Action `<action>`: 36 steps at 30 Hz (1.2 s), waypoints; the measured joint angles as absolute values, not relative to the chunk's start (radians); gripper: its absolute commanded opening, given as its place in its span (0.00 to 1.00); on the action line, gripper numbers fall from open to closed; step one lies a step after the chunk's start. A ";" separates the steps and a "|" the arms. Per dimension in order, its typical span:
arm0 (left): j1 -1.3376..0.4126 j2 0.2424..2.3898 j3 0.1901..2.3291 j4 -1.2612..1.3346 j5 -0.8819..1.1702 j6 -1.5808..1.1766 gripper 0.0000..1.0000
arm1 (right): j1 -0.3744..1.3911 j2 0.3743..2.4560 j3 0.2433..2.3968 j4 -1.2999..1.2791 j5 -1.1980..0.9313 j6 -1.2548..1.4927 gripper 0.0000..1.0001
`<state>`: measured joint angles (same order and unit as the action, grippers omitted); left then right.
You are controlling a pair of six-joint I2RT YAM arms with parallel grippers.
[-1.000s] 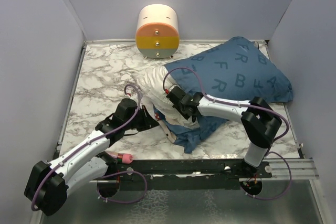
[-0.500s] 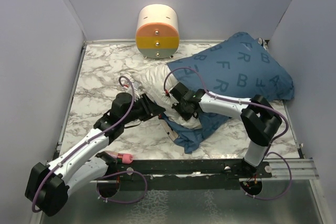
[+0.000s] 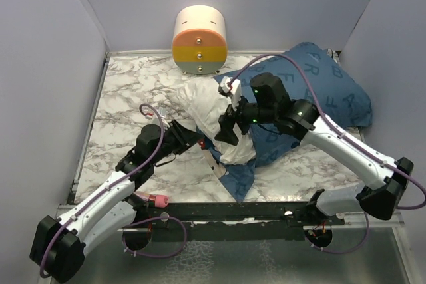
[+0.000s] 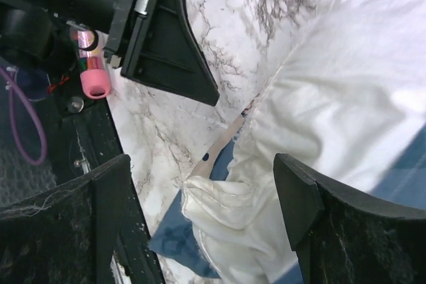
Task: Put the pillow into the pillowcase
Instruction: Stuff the pillow into the pillowcase.
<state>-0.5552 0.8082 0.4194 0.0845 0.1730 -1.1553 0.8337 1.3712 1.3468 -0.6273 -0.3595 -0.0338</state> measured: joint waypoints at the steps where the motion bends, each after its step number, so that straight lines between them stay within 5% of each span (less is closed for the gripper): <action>1: -0.553 0.801 0.419 0.083 0.172 -1.156 0.35 | 0.831 1.348 1.367 -0.644 -0.374 -0.057 0.91; 13: -0.551 0.808 0.353 0.099 0.210 -1.212 0.34 | 0.896 1.276 1.180 -0.865 -0.314 -0.485 1.00; 18: -0.551 0.824 0.350 0.136 0.237 -1.229 0.34 | 0.908 1.338 1.070 -0.785 -0.110 -0.566 0.97; 19: -0.551 0.825 0.348 0.149 0.243 -1.234 0.34 | 0.910 1.364 1.061 -0.763 -0.057 -0.568 0.91; 22: -0.551 0.830 0.337 0.193 0.265 -1.244 0.30 | 0.919 1.440 1.021 -0.656 0.122 -0.567 0.30; 25: -0.551 0.844 0.329 0.238 0.288 -1.248 0.30 | 0.921 1.452 0.996 -0.578 0.260 -0.547 0.02; 36: -0.551 1.015 0.345 0.404 0.333 -1.244 0.35 | 0.892 1.361 1.127 -0.522 0.347 -0.268 0.01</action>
<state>-0.5507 1.0153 0.3447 0.4042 0.3328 -1.2438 0.8925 1.3605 1.1267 -0.5217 0.3466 -0.2680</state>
